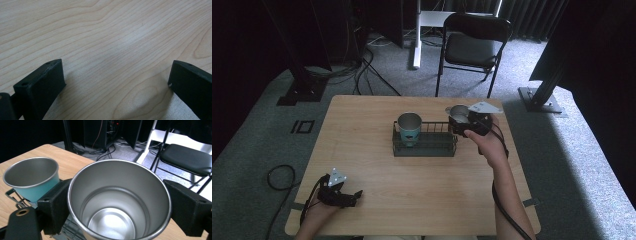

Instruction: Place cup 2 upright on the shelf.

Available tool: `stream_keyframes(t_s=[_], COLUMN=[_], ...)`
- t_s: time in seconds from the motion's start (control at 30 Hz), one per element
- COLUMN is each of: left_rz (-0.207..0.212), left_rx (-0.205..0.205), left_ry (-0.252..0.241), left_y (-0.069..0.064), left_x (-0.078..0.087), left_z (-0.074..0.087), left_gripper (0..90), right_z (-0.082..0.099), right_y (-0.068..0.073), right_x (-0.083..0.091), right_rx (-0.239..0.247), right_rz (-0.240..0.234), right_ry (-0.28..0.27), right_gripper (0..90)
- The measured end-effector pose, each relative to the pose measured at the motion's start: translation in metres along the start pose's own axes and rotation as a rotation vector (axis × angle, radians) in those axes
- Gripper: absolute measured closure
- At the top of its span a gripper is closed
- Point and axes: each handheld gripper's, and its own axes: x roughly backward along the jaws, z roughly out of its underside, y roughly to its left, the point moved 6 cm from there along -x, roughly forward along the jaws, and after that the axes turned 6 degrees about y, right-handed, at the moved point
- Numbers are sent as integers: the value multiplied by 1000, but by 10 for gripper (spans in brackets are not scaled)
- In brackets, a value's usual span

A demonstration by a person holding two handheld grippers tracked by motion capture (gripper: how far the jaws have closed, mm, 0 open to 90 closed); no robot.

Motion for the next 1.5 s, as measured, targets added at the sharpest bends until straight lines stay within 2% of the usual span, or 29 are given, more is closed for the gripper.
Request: stream_keyframes(t_s=[0.57, 0.87, 1.5], left_rz=[1, 1, 1], left_rx=[2, 0, 0], left_ry=[0, 1, 1], left_y=[0, 0, 0], left_x=[0, 0, 0], left_z=[0, 0, 0], left_gripper=[11, 11, 11], right_z=[-6, 0, 15], right_y=[29, 34, 43], right_x=[-26, -40, -66], right_rx=[21, 9, 13], right_rz=[-54, -69, -67], right_ry=[14, 36, 71], right_gripper=[131, 131, 131])
